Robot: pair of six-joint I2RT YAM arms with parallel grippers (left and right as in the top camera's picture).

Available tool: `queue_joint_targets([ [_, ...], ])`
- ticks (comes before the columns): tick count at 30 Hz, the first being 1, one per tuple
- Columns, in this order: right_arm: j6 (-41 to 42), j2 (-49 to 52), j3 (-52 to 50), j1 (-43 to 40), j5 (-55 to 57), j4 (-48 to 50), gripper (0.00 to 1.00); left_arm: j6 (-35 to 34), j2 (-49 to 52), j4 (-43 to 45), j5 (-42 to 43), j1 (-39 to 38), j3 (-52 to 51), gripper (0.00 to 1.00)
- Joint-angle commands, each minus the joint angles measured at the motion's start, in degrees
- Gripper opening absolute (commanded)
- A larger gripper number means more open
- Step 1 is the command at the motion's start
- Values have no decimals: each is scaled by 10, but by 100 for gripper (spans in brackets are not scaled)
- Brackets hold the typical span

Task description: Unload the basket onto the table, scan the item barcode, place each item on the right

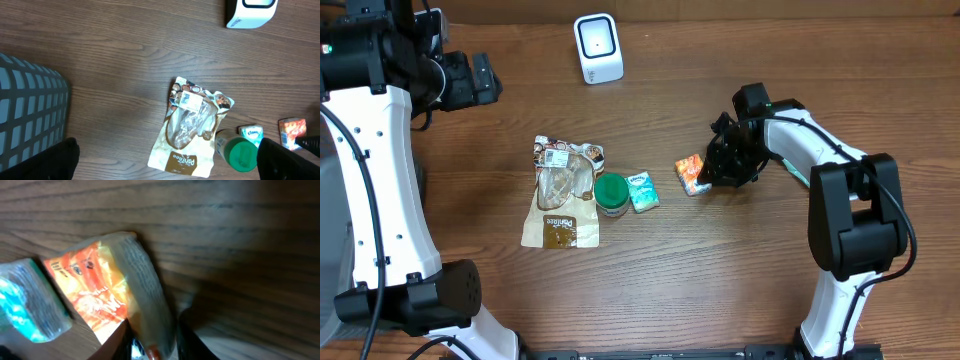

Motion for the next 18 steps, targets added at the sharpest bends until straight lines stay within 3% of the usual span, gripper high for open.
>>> queue_joint_targets([
  [1, -1, 1, -28, 2, 16, 5, 20, 7, 2, 1, 2, 0, -2, 99],
  [5, 2, 1, -30, 2, 15, 6, 4, 7, 2, 1, 2, 0, -2, 100],
  [18, 0, -34, 5, -6, -91, -29, 4, 7, 2, 1, 2, 0, -2, 100],
])
